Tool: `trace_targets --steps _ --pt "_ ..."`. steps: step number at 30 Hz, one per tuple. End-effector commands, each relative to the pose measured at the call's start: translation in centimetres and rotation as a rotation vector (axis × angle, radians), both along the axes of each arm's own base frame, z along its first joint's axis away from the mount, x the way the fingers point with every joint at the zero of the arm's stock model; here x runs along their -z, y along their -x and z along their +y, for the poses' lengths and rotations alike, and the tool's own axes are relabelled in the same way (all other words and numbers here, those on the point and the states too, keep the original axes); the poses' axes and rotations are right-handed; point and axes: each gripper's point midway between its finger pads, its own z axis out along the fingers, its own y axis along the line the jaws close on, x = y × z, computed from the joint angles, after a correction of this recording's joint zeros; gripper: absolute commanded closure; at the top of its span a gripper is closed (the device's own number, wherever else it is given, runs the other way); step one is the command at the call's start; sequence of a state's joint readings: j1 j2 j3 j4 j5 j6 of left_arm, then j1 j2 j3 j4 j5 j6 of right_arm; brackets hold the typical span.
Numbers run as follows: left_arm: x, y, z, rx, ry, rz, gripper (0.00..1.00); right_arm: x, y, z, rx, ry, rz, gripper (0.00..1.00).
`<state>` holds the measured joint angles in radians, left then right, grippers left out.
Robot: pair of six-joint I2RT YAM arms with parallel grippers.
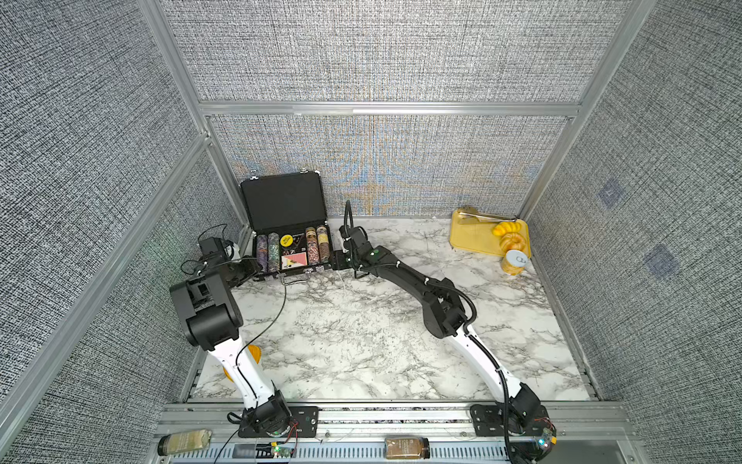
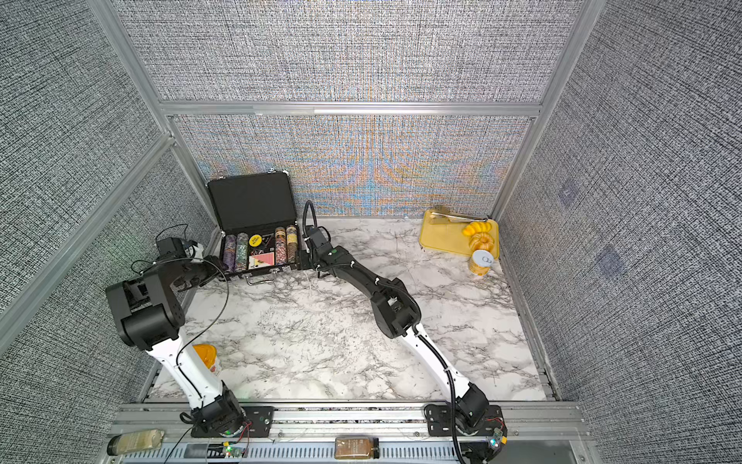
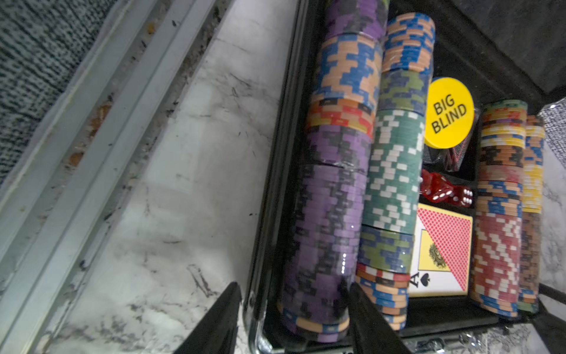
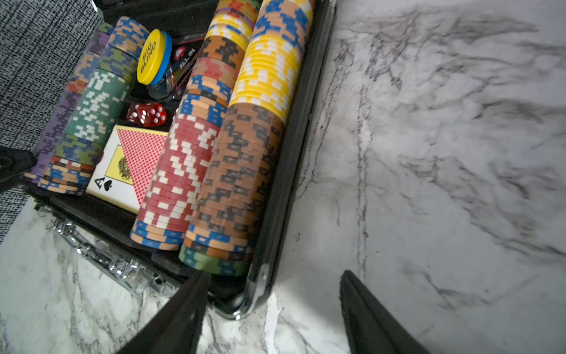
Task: Close the poker set cases
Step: Move the poker set case to the center of the board.
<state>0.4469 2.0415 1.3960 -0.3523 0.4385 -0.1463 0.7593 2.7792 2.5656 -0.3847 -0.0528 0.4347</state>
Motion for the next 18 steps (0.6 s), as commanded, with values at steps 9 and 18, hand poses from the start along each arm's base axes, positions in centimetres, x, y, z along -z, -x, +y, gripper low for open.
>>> trace_targets --steps 9,18 --pt "2.5 0.7 0.6 -0.006 -0.013 0.077 0.57 1.7 -0.5 -1.4 0.146 0.037 0.034 0.50" --pt "3.8 1.6 0.4 -0.013 -0.011 0.119 0.69 1.5 -0.4 -3.0 0.199 0.085 0.043 0.56"
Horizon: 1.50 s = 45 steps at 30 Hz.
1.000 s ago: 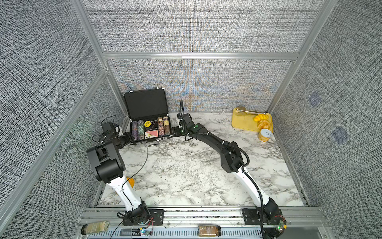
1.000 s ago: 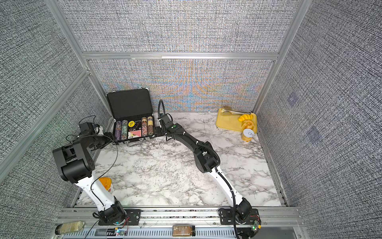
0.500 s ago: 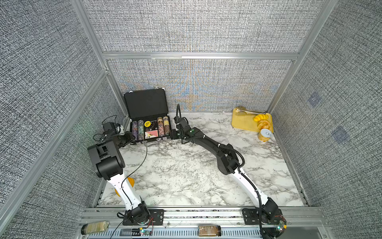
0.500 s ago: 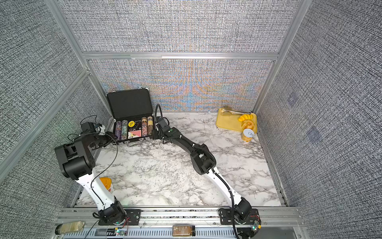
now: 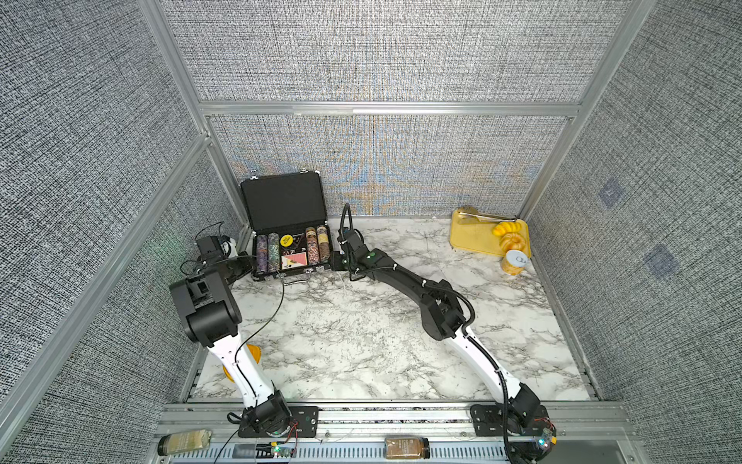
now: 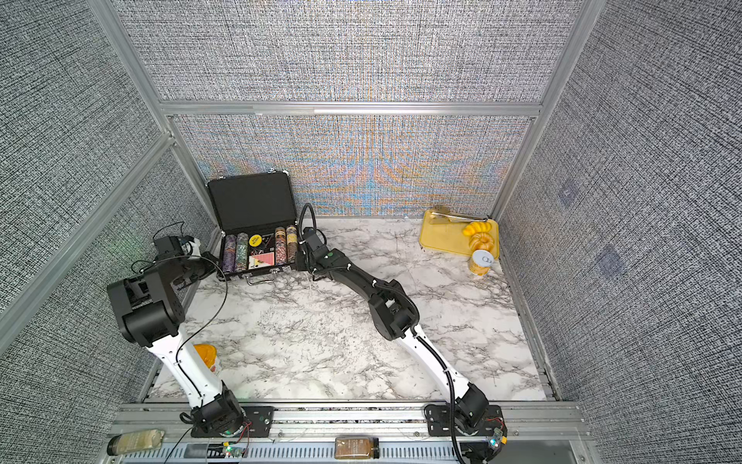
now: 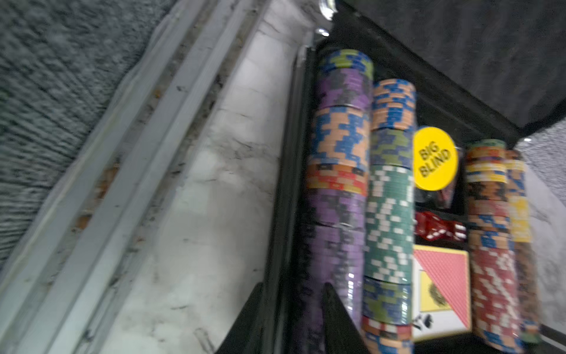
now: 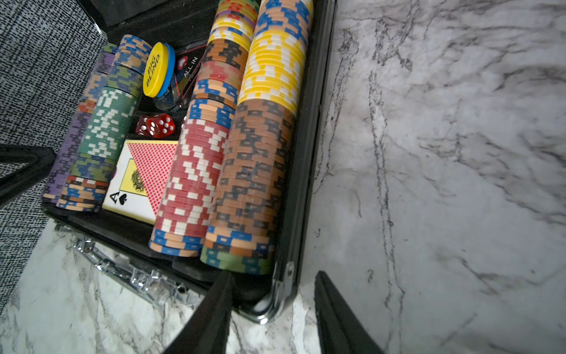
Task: Close the poker set cases
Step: Move the poker set case to the center of the board.
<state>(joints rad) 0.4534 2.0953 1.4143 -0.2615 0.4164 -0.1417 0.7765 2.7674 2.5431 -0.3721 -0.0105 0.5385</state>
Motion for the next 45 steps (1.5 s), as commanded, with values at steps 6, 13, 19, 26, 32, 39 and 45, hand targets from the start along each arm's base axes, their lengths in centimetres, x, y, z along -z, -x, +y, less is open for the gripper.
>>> trace_targets --steps 6,13,19,26,32,39,45 --pt "3.2 4.4 -0.9 -0.025 -0.008 0.195 0.72 0.2 -1.1 -3.6 0.132 0.120 -0.013 0.56" --pt "3.8 4.2 -2.0 0.002 -0.021 0.223 0.76 1.4 -1.1 -2.9 0.113 0.101 -0.004 0.57" --pt "4.6 4.3 -2.2 0.013 -0.019 0.245 0.89 -0.5 -0.9 -2.2 0.109 0.027 -0.035 0.56" --pt "5.2 3.5 -3.7 0.077 0.018 0.249 1.00 -6.5 -2.4 -3.3 0.148 -0.098 -0.138 0.55" --pt "5.9 2.6 -5.6 0.144 0.035 0.254 1.00 -5.8 -3.2 -2.1 0.093 -0.105 -0.104 0.53" --pt "6.3 1.3 -8.0 0.221 0.059 0.245 1.00 -4.0 -3.1 -1.8 0.082 -0.103 -0.076 0.53" --pt "6.9 0.8 -9.9 0.273 0.071 0.253 1.00 -3.1 -3.4 -2.7 0.110 -0.074 -0.060 0.53"
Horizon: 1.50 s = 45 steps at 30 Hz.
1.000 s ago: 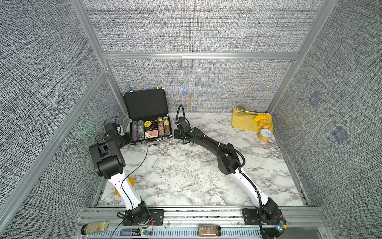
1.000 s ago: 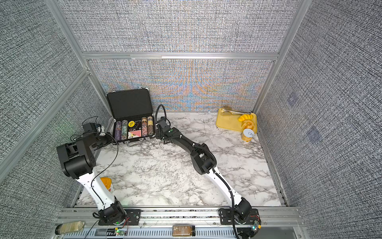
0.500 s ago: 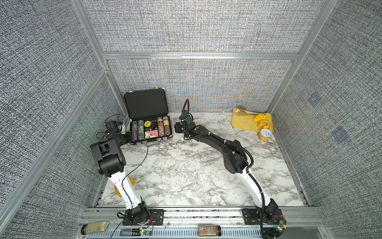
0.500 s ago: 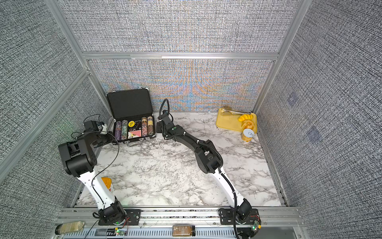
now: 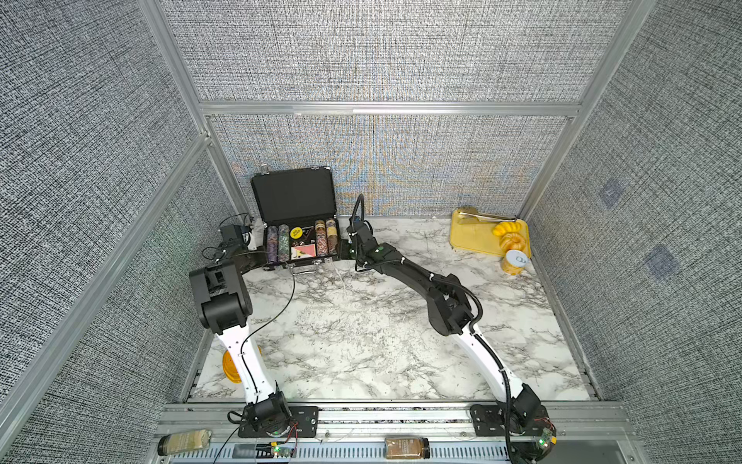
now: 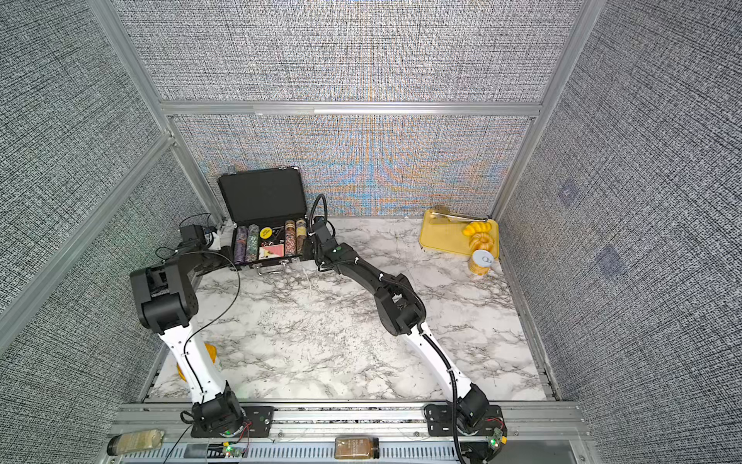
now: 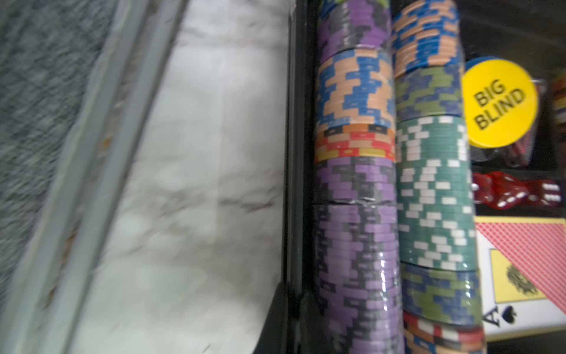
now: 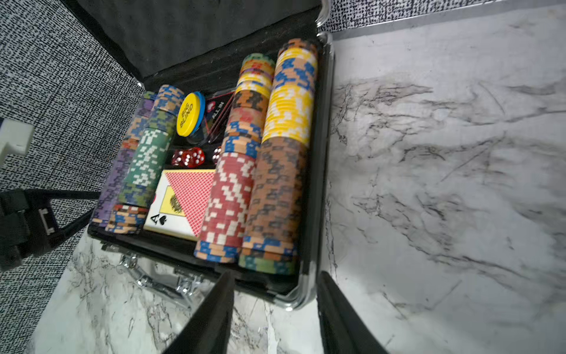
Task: Close the poker set cases
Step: Move the poker set case to the center of the board.
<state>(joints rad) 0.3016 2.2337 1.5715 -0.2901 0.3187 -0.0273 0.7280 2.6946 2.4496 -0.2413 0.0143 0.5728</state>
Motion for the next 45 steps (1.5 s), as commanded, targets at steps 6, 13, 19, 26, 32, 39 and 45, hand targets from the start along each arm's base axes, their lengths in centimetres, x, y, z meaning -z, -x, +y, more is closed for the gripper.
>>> trace_targets --steps 6,13,19,26,32,39,45 --pt "4.9 5.1 -4.9 0.065 0.176 0.261 1.00 1.2 -1.5 -3.2 0.098 0.028 0.031 0.54" --pt "5.1 5.2 -5.1 0.071 0.175 0.269 1.00 1.8 -2.6 -3.6 0.082 0.018 0.036 0.55" --pt "5.4 5.3 -5.5 0.087 0.176 0.277 1.00 1.5 -2.5 -3.3 0.070 -0.001 0.011 0.54" --pt "5.6 5.2 -6.0 0.105 0.176 0.284 1.00 3.3 -2.5 -3.4 0.069 0.027 0.059 0.56" --pt "5.9 5.3 -6.1 0.110 0.175 0.291 1.00 5.7 -1.9 -4.1 0.084 0.083 0.135 0.60" --pt "6.4 5.6 -7.3 0.145 0.185 0.307 1.00 7.8 -1.3 -4.2 0.084 0.121 0.175 0.70" --pt "6.9 6.2 -8.7 0.184 0.210 0.329 1.00 9.6 -0.5 -4.5 0.089 0.141 0.231 0.90"
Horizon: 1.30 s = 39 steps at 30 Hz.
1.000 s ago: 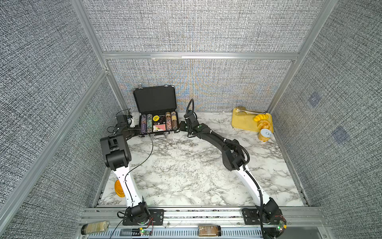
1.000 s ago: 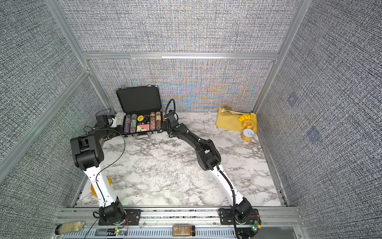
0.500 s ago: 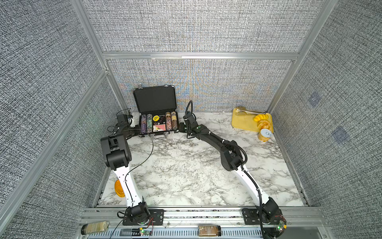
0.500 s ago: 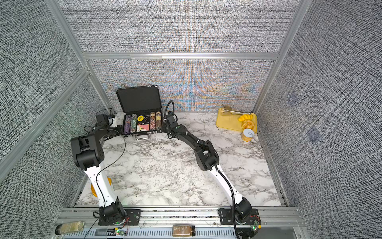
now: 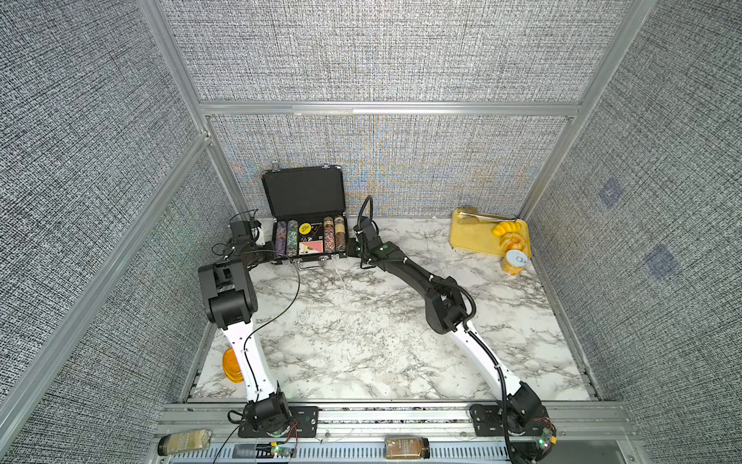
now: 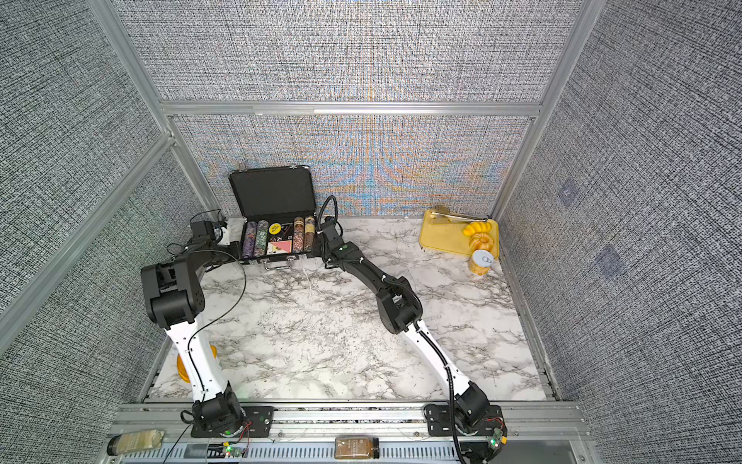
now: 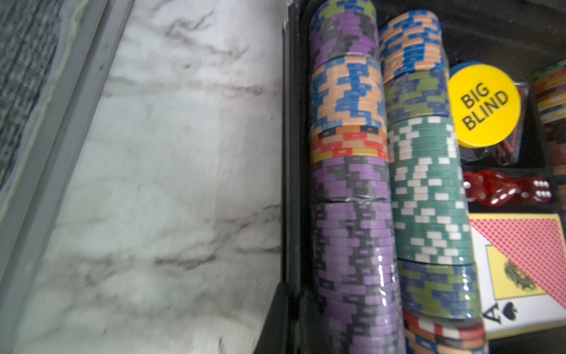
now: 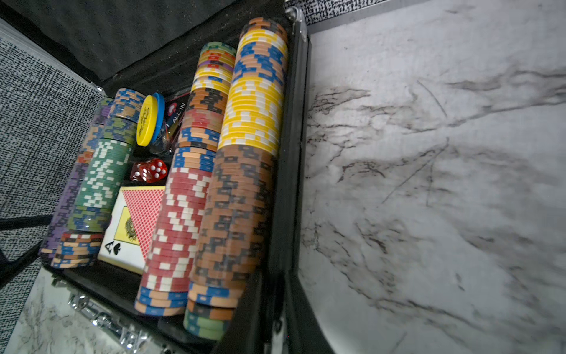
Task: Close the poker set cases
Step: Move the poker set case to the center of the board.
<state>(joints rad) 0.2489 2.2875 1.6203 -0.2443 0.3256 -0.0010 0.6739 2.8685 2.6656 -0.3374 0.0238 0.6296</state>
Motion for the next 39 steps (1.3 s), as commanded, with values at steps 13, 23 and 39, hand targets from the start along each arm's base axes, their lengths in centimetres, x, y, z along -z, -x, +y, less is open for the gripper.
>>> trace_targets --steps 13,23,39 --pt "7.0 12.7 -7.7 0.096 0.248 0.480 1.00 6.0 6.0 -4.5 -0.070 0.250 0.290 1.00" --pt "6.3 15.3 -9.2 0.065 0.276 0.547 1.00 6.4 10.0 -7.5 -0.141 0.349 0.386 1.00" --pt "5.5 23.3 -14.9 0.040 0.314 0.674 1.00 7.6 18.0 -14.7 -0.173 0.403 0.516 1.00"
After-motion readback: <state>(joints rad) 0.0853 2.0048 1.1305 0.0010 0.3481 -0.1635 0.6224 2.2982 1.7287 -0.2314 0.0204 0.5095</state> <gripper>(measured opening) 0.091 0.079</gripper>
